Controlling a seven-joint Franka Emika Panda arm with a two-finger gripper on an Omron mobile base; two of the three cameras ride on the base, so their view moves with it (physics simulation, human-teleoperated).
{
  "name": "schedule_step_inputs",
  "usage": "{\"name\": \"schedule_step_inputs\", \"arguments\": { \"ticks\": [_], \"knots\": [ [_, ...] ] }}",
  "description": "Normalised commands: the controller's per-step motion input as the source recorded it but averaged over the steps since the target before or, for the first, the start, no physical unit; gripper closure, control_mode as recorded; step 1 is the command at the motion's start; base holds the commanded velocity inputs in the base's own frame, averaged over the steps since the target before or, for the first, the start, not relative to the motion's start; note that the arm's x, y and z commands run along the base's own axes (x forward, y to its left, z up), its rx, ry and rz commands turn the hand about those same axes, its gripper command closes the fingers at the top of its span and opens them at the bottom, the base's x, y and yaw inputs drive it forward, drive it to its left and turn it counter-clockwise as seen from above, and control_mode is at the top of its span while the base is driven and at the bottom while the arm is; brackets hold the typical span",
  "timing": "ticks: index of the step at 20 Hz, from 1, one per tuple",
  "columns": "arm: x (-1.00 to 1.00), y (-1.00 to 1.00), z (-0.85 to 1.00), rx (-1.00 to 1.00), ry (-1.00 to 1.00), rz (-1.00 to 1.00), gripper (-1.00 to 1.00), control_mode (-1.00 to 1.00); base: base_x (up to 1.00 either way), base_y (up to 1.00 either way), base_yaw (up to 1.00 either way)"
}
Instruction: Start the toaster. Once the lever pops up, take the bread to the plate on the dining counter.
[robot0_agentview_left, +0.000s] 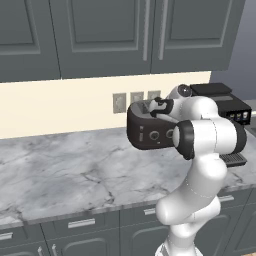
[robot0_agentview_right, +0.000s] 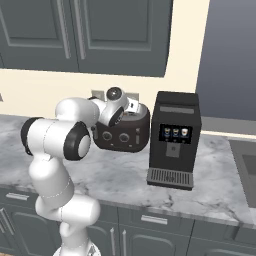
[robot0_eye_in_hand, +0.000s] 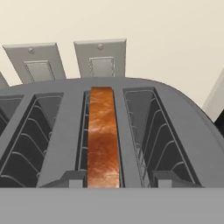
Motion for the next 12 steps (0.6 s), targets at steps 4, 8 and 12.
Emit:
{"name": "schedule_step_inputs", "arguments": {
  "ticks": [4,8,12],
  "knots": [
    [0.0,0.03,0.0,0.0,-0.05,0.0,1.0,-1.0,0.0,0.0,0.0],
    [0.0,0.0,0.0,0.0,-0.04,0.0,1.0,-1.0,0.0,0.0,0.0],
    [0.0,0.0,0.02,0.0,-0.01,0.0,1.0,-1.0,0.0,0.0,0.0]
  ]
}}
